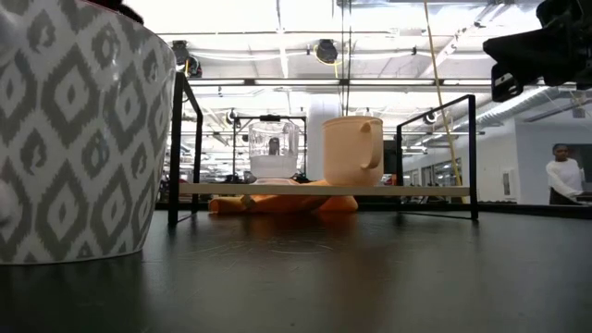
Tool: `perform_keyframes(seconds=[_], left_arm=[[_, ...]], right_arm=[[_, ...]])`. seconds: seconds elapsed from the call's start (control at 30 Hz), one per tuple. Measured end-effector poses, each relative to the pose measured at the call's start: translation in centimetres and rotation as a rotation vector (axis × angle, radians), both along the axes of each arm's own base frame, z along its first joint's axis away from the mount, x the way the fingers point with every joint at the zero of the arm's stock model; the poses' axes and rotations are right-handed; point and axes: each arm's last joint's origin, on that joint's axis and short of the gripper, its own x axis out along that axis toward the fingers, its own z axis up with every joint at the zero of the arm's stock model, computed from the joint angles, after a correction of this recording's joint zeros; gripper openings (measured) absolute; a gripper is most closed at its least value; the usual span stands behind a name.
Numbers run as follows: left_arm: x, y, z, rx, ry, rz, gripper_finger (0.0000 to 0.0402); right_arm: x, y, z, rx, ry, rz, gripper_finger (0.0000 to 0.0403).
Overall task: Stack small to large cups/mugs on shelf
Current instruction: Put the gray patterned mug on the shelf
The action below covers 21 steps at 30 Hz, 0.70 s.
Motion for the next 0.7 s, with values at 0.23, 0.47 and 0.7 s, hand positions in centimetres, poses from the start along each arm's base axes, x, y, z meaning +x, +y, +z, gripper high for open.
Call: perform_keyframes(seconds=[0.23,0.47,0.7], left_arm=[[3.6,-2.5,3.0,0.068,0.124,-0.048,0.0024],[6.5,-4.0,4.4,0.107,0.302,-0.041,0.0025],[7.9,-4.7,3.9,0.074,0.504,-0.028,0.0071]], right_arm=[[0.0,0.0,0.0,-0.002,0.003,0.0,0.0],[0.0,0.0,-0.1,-0.003,0.005,0.0,0.0],[0.0,0.0,-0.2,-0.002,0.022,0.001,0.0]])
